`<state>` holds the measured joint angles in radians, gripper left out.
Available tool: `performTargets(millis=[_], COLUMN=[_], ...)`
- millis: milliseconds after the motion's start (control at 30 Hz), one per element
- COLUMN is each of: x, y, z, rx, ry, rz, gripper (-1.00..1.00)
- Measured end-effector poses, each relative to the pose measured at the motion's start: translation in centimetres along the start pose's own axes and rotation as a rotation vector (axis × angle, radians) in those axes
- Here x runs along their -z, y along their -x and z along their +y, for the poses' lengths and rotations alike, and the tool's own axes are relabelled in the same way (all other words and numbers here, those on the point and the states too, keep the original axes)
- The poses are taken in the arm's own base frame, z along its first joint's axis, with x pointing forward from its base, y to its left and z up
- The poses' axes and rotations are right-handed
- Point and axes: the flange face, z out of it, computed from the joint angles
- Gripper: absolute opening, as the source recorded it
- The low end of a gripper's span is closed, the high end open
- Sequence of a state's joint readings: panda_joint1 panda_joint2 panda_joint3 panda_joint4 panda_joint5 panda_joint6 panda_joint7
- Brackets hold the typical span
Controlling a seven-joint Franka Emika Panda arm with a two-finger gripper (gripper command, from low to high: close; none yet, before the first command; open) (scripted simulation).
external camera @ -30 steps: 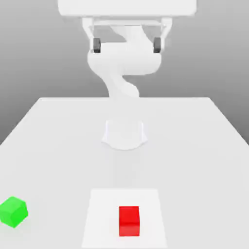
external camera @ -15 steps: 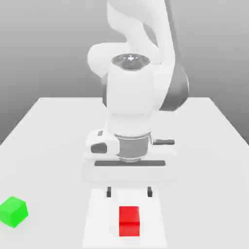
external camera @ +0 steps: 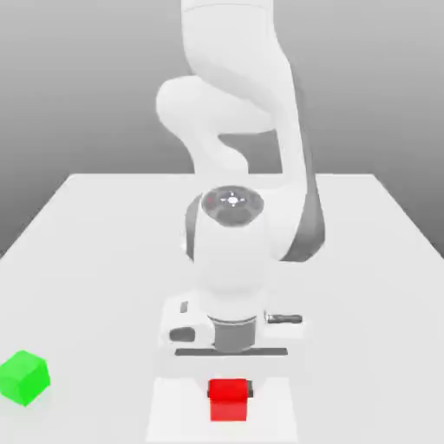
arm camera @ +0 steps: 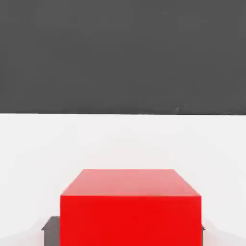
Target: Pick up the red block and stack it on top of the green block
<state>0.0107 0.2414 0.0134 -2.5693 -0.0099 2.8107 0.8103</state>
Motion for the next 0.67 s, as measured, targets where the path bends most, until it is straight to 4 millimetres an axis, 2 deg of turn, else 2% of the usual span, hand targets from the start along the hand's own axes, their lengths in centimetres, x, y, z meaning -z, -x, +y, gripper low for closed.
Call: performTargets(millis=[67, 133, 267, 400, 467, 533, 567, 667], x=[2.3, 3.5, 4.8, 5.8, 4.5, 1.9, 1.0, 1.0], y=[0.0, -3.3, -10.1, -15.3, -17.5, -18.2, -18.3, -18.3], z=[0.1, 2.6, 9.7, 18.5, 22.9, 24.6, 24.9, 24.9], rx=[-0.002, -0.128, -0.417, -0.708, -0.849, -0.9, -0.909, -0.909], ry=[0.0, 0.002, 0.002, 0.0, -0.001, -0.001, -0.001, -0.001], rz=[0.0, 0.0, -0.002, -0.002, -0.001, 0.0, -0.001, -0.001], gripper=[-1.0, -1.0, -1.0, -1.0, -1.0, -1.0, 1.0, 1.0])
